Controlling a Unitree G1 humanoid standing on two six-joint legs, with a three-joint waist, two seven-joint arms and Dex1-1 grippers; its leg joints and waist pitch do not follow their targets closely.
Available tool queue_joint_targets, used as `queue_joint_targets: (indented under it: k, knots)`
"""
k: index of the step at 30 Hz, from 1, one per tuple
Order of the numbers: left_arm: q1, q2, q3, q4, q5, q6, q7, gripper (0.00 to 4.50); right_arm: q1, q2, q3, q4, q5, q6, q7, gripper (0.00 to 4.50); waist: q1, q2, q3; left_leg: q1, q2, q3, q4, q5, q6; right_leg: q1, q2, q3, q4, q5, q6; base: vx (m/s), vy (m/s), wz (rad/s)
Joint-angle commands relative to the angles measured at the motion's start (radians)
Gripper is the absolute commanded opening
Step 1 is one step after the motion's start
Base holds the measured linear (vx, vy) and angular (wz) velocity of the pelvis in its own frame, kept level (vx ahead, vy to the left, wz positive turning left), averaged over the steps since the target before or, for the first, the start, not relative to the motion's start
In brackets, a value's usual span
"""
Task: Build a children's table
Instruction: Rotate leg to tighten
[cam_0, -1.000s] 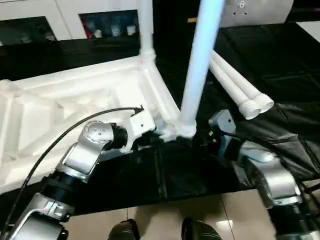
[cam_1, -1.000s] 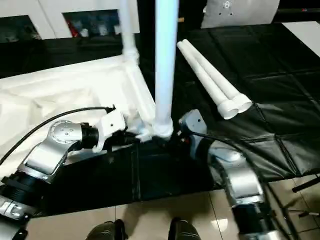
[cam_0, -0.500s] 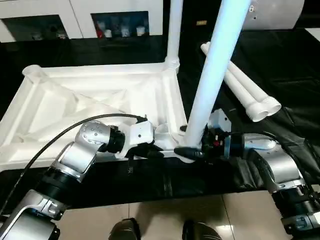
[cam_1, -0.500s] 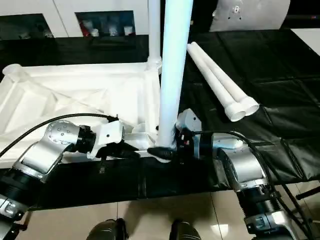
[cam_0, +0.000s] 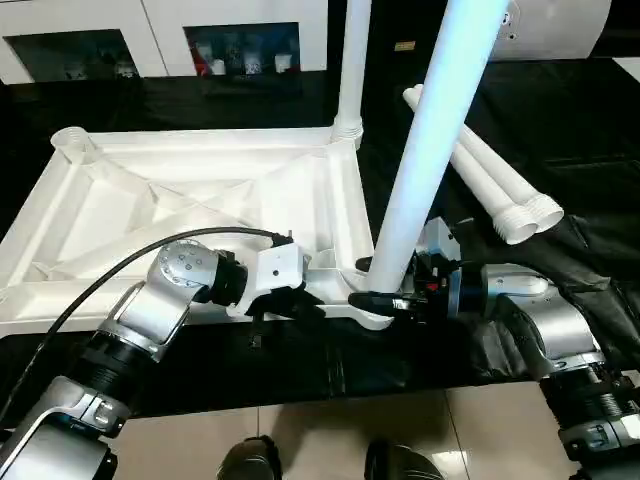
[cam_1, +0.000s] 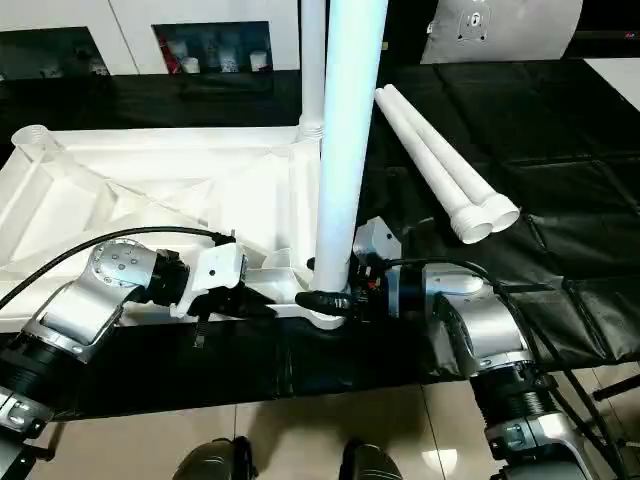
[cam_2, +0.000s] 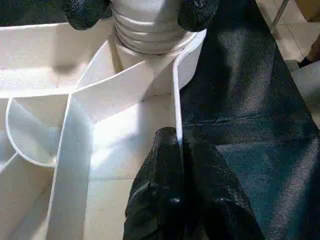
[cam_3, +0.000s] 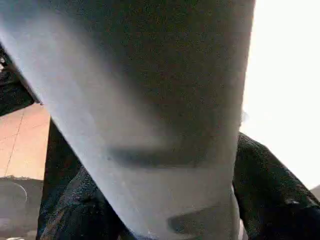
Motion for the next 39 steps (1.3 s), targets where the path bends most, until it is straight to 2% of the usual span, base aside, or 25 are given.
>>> queue_joint_targets:
  k: [1,8,9,10,11,13,14,15,16,17,18,19,20,21,22,24,26,27,28,31,32,34,37,38,39]
  knots:
    - [-0.003,0.0,-0.03,0.008,0.012,-0.012,-0.014,0.0,0.025,0.012,0.039,-0.019,0.009,0.005,0.04,2.57,-0.003,-0.011,-0.075,0.012,0.045,-0.006,-0.055,-0.125,0.124,0.067,-0.065,0.046,-0.052,-0.201,-0.228,0.0,0.0,0.0]
    - [0.002,-0.025,-0.004,0.0,-0.003,0.058,0.034,0.0,0.082,0.049,0.025,-0.081,0.035,0.065,-0.051,2.57,0.0,-0.009,-0.07,0.014,0.046,-0.008,-0.06,-0.153,0.107,0.065,-0.065,0.047,-0.057,-0.239,-0.218,0.0,0.0,0.0]
    - [-0.002,-0.04,0.004,0.002,-0.001,0.085,0.064,0.0,0.093,0.077,0.017,-0.09,0.02,0.075,-0.12,2.57,0.0,0.007,-0.065,0.014,0.046,-0.009,-0.063,-0.175,0.096,0.062,-0.065,0.047,-0.062,-0.262,-0.212,0.0,0.0,0.0]
    - [-0.004,-0.047,0.008,0.004,0.001,0.099,0.08,0.0,0.097,0.091,0.013,-0.093,0.011,0.08,-0.155,2.57,-0.004,-0.001,-0.063,0.013,0.044,-0.009,-0.065,-0.195,0.082,0.062,-0.067,0.048,-0.067,-0.291,-0.203,0.0,0.0,0.0]
    - [-0.009,-0.069,0.018,0.008,0.005,0.127,0.122,0.0,0.104,0.126,0.009,-0.096,-0.018,0.094,-0.243,2.57,-0.007,0.0,-0.061,0.014,0.044,-0.012,-0.069,-0.203,0.069,0.063,-0.067,0.047,-0.068,-0.316,-0.197,0.0,0.0,0.0]
    - [-0.018,-0.142,0.043,0.0,0.008,0.21,0.233,0.0,0.122,0.217,-0.002,-0.105,-0.068,0.151,-0.434,2.56,-0.012,0.003,-0.049,0.018,0.041,-0.013,-0.076,-0.266,0.038,0.057,-0.066,0.046,-0.083,-0.441,-0.159,0.0,0.0,0.0]
    - [-0.021,-0.169,0.05,-0.006,0.008,0.241,0.271,0.0,0.127,0.253,-0.01,-0.105,-0.077,0.175,-0.496,2.56,-0.016,0.002,-0.04,0.027,0.039,-0.016,-0.081,-0.326,0.014,0.05,-0.068,0.044,-0.094,-0.552,-0.127,0.0,0.0,0.0]
    - [-0.026,-0.195,0.057,-0.007,0.009,0.269,0.308,0.0,0.13,0.285,-0.02,-0.105,-0.079,0.195,-0.547,2.56,-0.024,-0.002,-0.029,0.041,0.034,-0.023,-0.083,-0.406,-0.002,0.044,-0.072,0.034,-0.116,-0.697,-0.077,-0.056,0.014,-0.06]
    - [-0.026,-0.199,0.058,-0.007,0.009,0.272,0.313,0.0,0.13,0.289,-0.022,-0.105,-0.079,0.196,-0.554,2.56,-0.031,-0.002,-0.027,0.048,0.03,-0.03,-0.084,-0.448,-0.012,0.043,-0.075,0.028,-0.128,-0.772,-0.036,0.0,0.0,0.0]
    - [-0.037,-0.242,0.071,-0.006,0.007,0.32,0.372,0.0,0.129,0.343,-0.042,-0.101,-0.088,0.212,-0.649,2.56,-0.036,0.002,-0.026,0.048,0.028,-0.033,-0.085,-0.461,-0.015,0.044,-0.074,0.026,-0.131,-0.783,-0.023,0.0,0.0,0.0]
    - [-0.037,-0.242,0.071,-0.006,0.007,0.32,0.372,0.0,0.129,0.343,-0.042,-0.101,-0.088,0.212,-0.649,2.56,-0.044,0.005,-0.025,0.055,0.029,-0.036,-0.088,-0.492,-0.019,0.04,-0.072,0.021,-0.139,-0.793,-0.013,0.0,0.0,0.0]
    - [-0.052,-0.287,0.088,0.003,0.01,0.355,0.438,0.0,0.117,0.392,-0.06,-0.084,-0.094,0.219,-0.726,2.56,-0.048,0.004,-0.027,0.056,0.029,-0.039,-0.089,-0.502,-0.017,0.045,-0.072,0.016,-0.142,-0.786,-0.007,0.0,0.0,0.0]
    - [-0.063,-0.318,0.1,0.009,0.013,0.38,0.484,0.0,0.109,0.426,-0.071,-0.073,-0.098,0.225,-0.781,2.56,-0.057,0.008,-0.027,0.051,0.031,-0.041,-0.096,-0.51,-0.019,0.051,-0.071,0.013,-0.14,-0.746,-0.014,0.0,0.0,0.0]
    - [-0.078,-0.362,0.123,0.021,0.02,0.405,0.558,0.0,0.088,0.461,-0.079,-0.045,-0.106,0.221,-0.838,2.56,-0.064,0.01,-0.028,0.056,0.032,-0.041,-0.098,-0.521,-0.018,0.05,-0.069,0.011,-0.143,-0.716,-0.022,0.0,0.0,0.0]
    - [-0.098,-0.414,0.149,0.03,0.035,0.434,0.636,0.0,0.056,0.51,-0.097,-0.005,-0.122,0.214,-0.914,2.56,-0.07,0.007,-0.027,0.053,0.033,-0.043,-0.1,-0.528,-0.016,0.052,-0.067,0.008,-0.145,-0.688,-0.027,0.0,0.0,0.0]
    - [-0.107,-0.439,0.161,0.032,0.047,0.444,0.681,0.0,0.037,0.533,-0.101,0.017,-0.132,0.212,-0.948,2.56,-0.074,0.011,-0.025,0.052,0.031,-0.046,-0.102,-0.548,-0.009,0.059,-0.068,-0.003,-0.146,-0.675,-0.018,-0.036,0.063,-0.07]
    - [-0.11,-0.452,0.16,0.022,0.062,0.459,0.703,0.0,0.028,0.552,-0.103,0.026,-0.151,0.214,-0.984,2.56,-0.077,0.014,-0.024,0.039,0.033,-0.048,-0.107,-0.535,0.006,0.067,-0.076,-0.006,-0.145,-0.644,-0.014,-0.021,0.059,-0.08]
    - [-0.107,-0.447,0.148,0.012,0.072,0.457,0.701,0.0,0.028,0.554,-0.104,0.029,-0.158,0.206,-0.991,2.56,-0.076,0.012,-0.027,0.048,0.032,-0.043,-0.106,-0.54,0.007,0.058,-0.078,-0.002,-0.151,-0.647,-0.014,0.0,0.0,0.0]
    - [-0.101,-0.434,0.13,0.001,0.08,0.447,0.682,0.0,0.032,0.55,-0.103,0.032,-0.171,0.191,-1.0,3.12,-0.076,0.015,-0.027,0.049,0.031,-0.043,-0.105,-0.531,0.009,0.056,-0.082,0.0,-0.151,-0.643,-0.021,0.0,0.0,0.0]
    - [-0.076,-0.393,0.099,-0.02,0.088,0.424,0.631,0.0,0.041,0.531,-0.098,0.034,-0.185,0.158,-0.982,3.33,-0.074,0.02,-0.032,0.042,0.036,-0.04,-0.109,-0.505,0.013,0.057,-0.083,0.01,-0.142,-0.582,-0.043,0.0,0.0,0.0]
    - [-0.074,-0.388,0.096,-0.021,0.09,0.424,0.626,0.0,0.04,0.53,-0.101,0.035,-0.187,0.155,-0.982,3.33,-0.075,0.018,-0.031,0.04,0.037,-0.04,-0.11,-0.501,0.013,0.056,-0.083,0.011,-0.141,-0.569,-0.05,0.0,0.0,0.0]
    - [-0.061,-0.367,0.092,-0.028,0.094,0.416,0.608,0.0,0.037,0.514,-0.105,0.036,-0.194,0.127,-0.968,3.53,-0.083,0.016,-0.032,0.026,0.038,-0.042,-0.112,-0.486,0.013,0.067,-0.083,0.011,-0.13,-0.521,-0.068,0.0,0.0,0.0]
    - [-0.033,-0.305,0.079,-0.05,0.088,0.374,0.533,0.0,0.046,0.452,-0.113,-0.006,-0.182,0.071,-0.901,3.86,-0.085,0.015,-0.034,0.022,0.038,-0.036,-0.109,-0.443,0.026,0.066,-0.086,0.018,-0.125,-0.488,-0.091,0.0,0.0,0.0]
    - [-0.033,-0.305,0.079,-0.05,0.088,0.374,0.533,0.0,0.046,0.452,-0.113,-0.006,-0.182,0.071,-0.9,4.0,-0.081,0.01,-0.041,0.025,0.039,-0.032,-0.104,-0.415,0.034,0.067,-0.088,0.022,-0.124,-0.472,-0.1,0.0,0.0,0.0]
    - [-0.023,-0.278,0.073,-0.056,0.083,0.356,0.497,0.0,0.053,0.418,-0.118,-0.032,-0.169,0.055,-0.851,4.0,-0.078,0.008,-0.042,0.02,0.039,-0.029,-0.101,-0.374,0.044,0.068,-0.09,0.027,-0.119,-0.445,-0.112,0.0,0.0,0.0]
